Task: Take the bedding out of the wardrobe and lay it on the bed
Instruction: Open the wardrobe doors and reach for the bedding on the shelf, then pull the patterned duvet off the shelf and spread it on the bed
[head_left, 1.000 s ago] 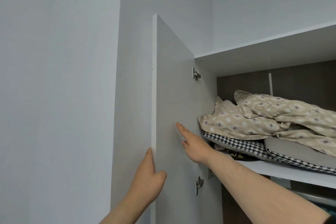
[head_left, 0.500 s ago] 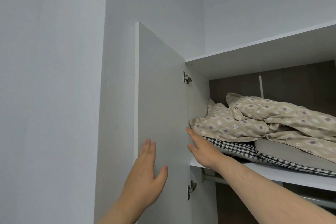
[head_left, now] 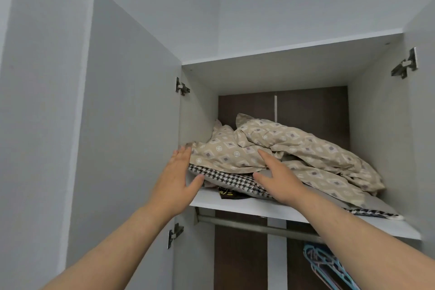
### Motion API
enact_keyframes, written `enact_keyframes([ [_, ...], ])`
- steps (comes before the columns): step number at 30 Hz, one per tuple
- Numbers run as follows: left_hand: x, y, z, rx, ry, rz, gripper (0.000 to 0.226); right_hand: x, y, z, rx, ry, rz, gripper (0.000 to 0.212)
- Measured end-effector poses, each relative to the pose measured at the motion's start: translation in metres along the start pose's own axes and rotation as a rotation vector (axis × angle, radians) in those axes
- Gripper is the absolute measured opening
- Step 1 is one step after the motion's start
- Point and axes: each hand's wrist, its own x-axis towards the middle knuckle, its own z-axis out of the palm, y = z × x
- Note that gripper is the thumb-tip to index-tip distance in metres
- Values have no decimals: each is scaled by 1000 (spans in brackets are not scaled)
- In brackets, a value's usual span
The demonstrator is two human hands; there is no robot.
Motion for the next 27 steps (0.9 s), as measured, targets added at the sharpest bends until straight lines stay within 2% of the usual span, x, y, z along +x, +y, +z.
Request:
enact_keyframes([
  [9,75,37,112,-197,-8,128,70,21,81,-33,-132,183,60,65],
  [18,207,27,217,-293,-22,301,71,105,170,-43,-306,318,133,66],
  [27,312,55,285,-230,7,340,70,154,231,-79,-433,443,249,63],
])
